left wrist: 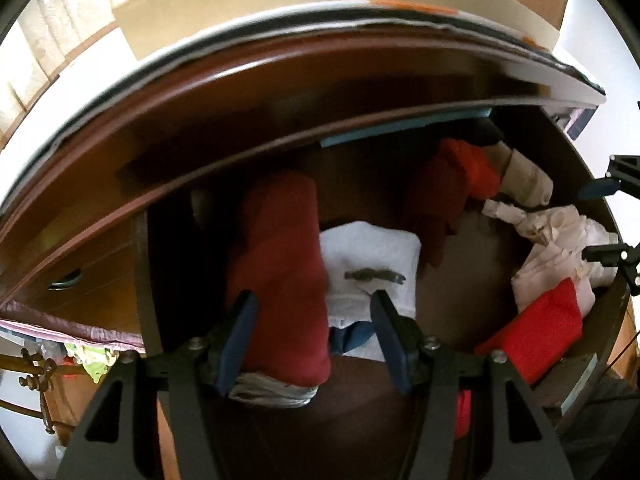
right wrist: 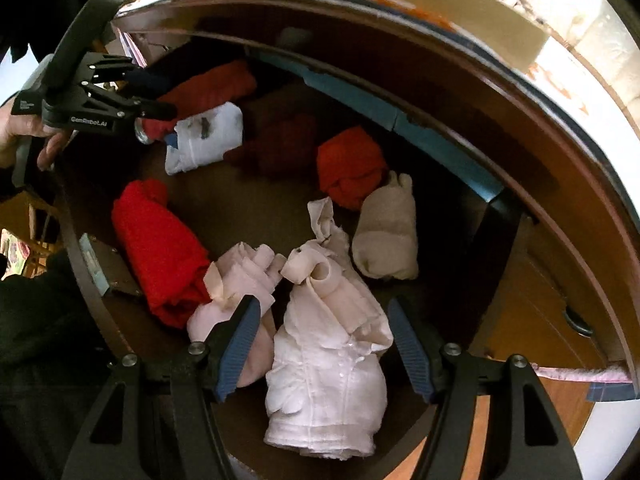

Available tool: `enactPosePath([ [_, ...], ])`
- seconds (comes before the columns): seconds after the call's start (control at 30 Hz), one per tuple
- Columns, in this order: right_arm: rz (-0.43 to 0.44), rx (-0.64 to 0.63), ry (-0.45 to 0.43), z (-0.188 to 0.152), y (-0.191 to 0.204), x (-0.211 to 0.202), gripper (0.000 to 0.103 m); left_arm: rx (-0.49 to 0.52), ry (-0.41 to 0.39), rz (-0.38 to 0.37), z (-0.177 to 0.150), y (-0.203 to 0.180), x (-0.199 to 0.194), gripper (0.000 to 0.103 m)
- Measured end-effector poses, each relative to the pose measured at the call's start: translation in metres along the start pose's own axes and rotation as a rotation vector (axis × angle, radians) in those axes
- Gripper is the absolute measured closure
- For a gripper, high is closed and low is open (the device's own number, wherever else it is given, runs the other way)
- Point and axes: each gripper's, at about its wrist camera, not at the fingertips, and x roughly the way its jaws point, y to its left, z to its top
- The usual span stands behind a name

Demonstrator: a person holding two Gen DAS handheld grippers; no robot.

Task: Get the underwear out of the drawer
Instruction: 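Grasp the red rolled sock with the left tool while the right tool grasps white underwear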

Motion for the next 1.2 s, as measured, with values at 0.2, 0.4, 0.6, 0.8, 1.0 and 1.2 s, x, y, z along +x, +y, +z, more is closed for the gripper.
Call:
enactPosePath([
  [0.2,-0.015,-0.001,0.053,-0.002,-0.005,0.017,0.035,0.003,0.021,-0.004,0.007,0.002,0.006,0.037],
  [0.4,-0.029,-0.01,0.062,-0.003,-0.005,0.024,0.035,0.001,0.053,-0.013,0.012,0.004,0.015,0.037],
  [0.6,-0.038,-0.026,0.067,-0.005,-0.001,0.031,0.035,0.0,0.074,-0.001,0.019,0.004,0.024,0.037],
  [0.8,-0.048,-0.038,0.066,-0.008,0.001,0.034,0.035,0.046,0.083,0.052,0.021,-0.003,0.035,0.037],
  [1.0,-0.058,-0.043,0.059,-0.011,0.003,0.033,0.035,0.094,0.109,0.097,0.024,-0.012,0.047,0.037],
  [1.2,-0.092,-0.095,0.091,-0.008,0.013,0.041,0.036,0.112,0.123,0.113,0.028,-0.017,0.054,0.037],
])
